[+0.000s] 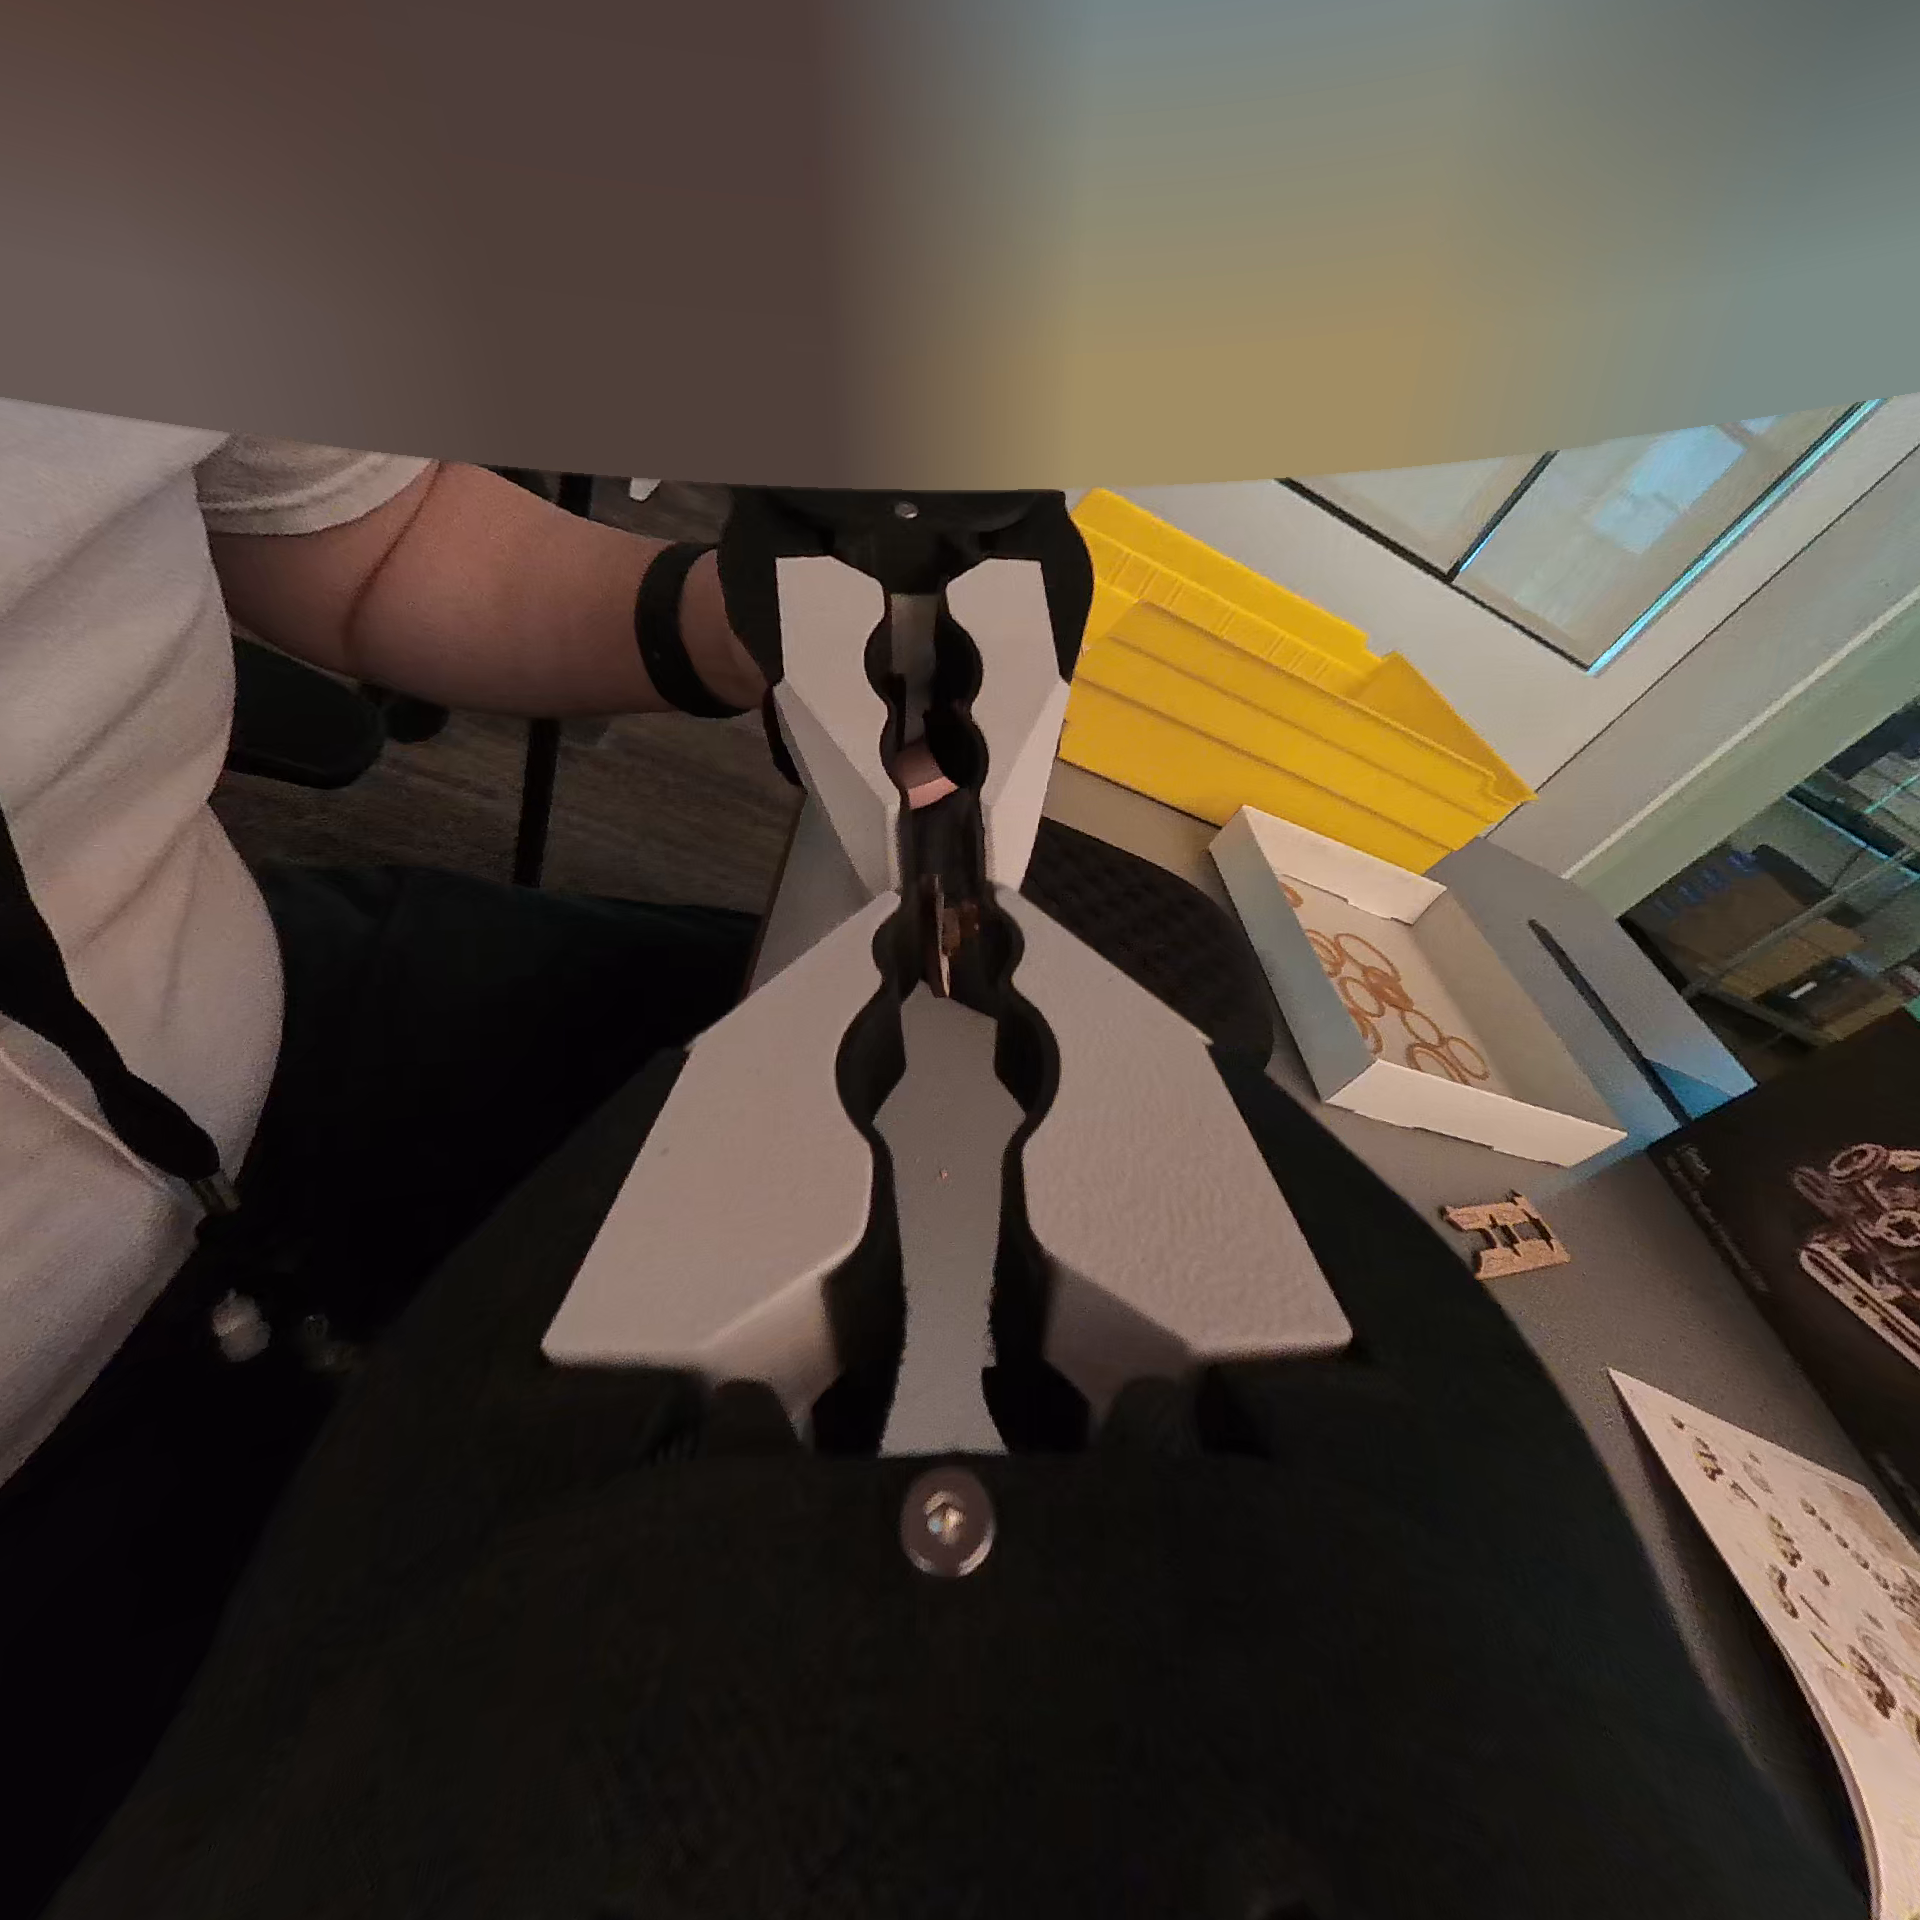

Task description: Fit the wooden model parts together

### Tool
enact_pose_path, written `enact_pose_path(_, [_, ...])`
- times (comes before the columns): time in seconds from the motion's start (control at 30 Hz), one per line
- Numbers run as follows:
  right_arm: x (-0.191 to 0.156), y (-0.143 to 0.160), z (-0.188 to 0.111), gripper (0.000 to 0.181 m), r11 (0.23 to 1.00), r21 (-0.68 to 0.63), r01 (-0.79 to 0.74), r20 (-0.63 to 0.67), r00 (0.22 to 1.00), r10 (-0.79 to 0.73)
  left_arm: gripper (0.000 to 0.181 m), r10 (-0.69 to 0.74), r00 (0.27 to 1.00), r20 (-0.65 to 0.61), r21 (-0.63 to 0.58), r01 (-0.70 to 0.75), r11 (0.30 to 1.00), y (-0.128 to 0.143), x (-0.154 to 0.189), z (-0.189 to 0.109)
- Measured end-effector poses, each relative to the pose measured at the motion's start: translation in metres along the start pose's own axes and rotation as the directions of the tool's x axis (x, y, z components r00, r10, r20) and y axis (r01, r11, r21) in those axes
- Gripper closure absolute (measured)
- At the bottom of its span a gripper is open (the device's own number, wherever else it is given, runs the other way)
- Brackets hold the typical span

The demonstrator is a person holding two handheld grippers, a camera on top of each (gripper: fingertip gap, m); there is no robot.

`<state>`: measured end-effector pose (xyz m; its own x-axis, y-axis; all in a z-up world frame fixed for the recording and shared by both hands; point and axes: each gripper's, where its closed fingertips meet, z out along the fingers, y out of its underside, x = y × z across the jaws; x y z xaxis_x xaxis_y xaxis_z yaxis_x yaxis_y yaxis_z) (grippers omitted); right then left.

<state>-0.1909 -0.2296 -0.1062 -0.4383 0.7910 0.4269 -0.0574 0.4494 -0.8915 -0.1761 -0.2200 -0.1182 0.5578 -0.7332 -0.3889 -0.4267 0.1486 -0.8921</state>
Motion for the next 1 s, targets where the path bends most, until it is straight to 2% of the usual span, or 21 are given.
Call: enact_pose_path(1.0, [-0.0012, 0.0022, -0.0032, 0.174, 0.993, 0.006, -0.117, 0.058, 0.992, 0.116, 0.170, 0.071, 0.997, 0.008, -0.035, -0.071, 0.997, -0.0023, 0.0007, 0.0047])
